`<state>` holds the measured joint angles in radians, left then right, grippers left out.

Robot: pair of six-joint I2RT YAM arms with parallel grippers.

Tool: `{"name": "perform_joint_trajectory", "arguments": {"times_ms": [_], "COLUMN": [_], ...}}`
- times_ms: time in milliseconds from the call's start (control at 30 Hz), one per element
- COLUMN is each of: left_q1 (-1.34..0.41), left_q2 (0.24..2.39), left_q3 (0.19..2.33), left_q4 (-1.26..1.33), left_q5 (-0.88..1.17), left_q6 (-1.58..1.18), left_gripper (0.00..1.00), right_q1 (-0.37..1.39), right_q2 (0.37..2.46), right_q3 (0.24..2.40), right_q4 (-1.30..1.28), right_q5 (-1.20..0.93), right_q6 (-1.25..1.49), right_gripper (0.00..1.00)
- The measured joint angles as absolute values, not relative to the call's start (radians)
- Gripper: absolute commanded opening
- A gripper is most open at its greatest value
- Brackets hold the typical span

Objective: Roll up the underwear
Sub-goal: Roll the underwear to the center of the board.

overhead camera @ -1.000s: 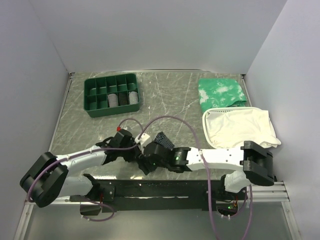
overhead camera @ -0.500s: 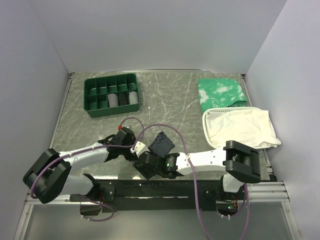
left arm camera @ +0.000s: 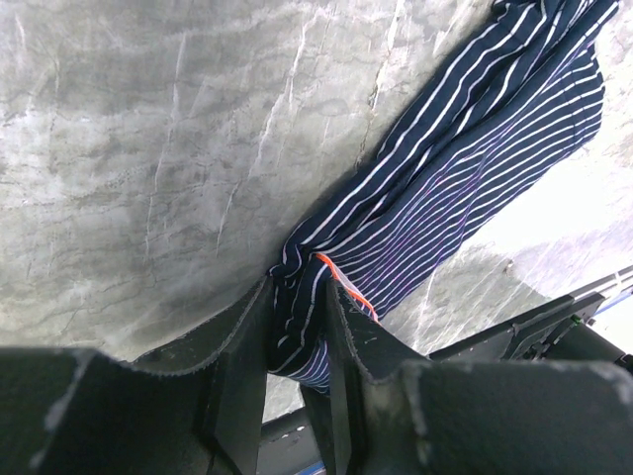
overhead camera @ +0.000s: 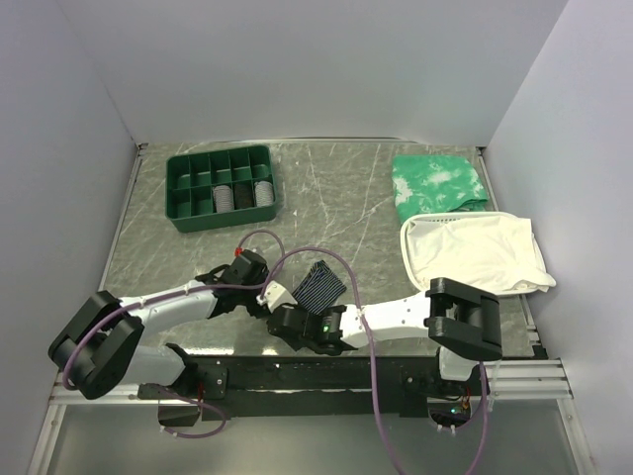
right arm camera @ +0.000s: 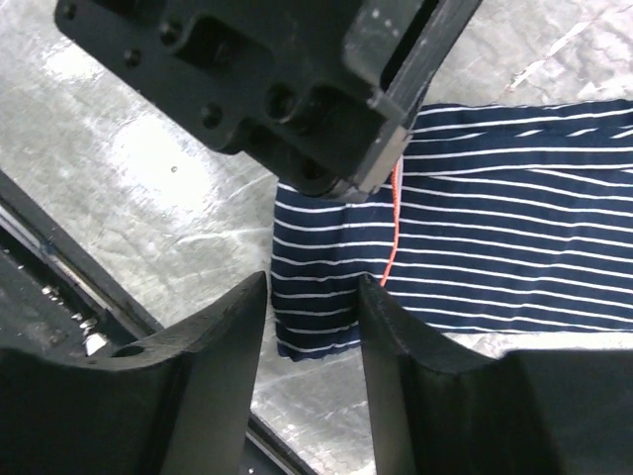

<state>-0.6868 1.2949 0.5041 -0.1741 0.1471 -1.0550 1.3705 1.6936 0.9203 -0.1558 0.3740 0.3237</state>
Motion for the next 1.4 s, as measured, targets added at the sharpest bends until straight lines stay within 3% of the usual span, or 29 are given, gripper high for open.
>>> {"name": "perform_joint_trajectory", "arguments": {"times_ms": [133,300,933,1133,1333,1400], "left_q1": [-0.685,-0.684,-0.556,-0.553,-0.553,-0.553], "left_q2": [1.300,1.300,1.133,1.137,1.162,1.163], "left_q3": [0.506,0.506,0.432,0.432,0.465,0.482], "left_q4": [-0.171,-0.171,-0.261,-0.273,-0.295,-0.307], "left_q5": [0.152,0.153,0.101,0.097,0.093,0.080], "left_q6": [-1.050,-1.048,-1.059,-1.058,-1.050,-1.046], "left_gripper": [0.31,0.31,0.31,0.39,0.66,0.69], "right_q1": [1.370,1.370,1.361,1.319,1.209,1.162], "right_q2": [1.700,1.703,1.817,1.782,1.723,1.710], "right_q3": [0.920,0.920,1.041,0.994,0.904,0.871], "right_q4": [-0.152,-0.143,-0.081,-0.025,0.075,0.120], "right_q5": [0.400,0.404,0.348,0.261,0.034,-0.062], "right_q6": [0.323,0.324,0.234,0.255,0.316,0.340], "right_gripper": [0.29,0.21,0.17,0.18,0.18,0.18]}}
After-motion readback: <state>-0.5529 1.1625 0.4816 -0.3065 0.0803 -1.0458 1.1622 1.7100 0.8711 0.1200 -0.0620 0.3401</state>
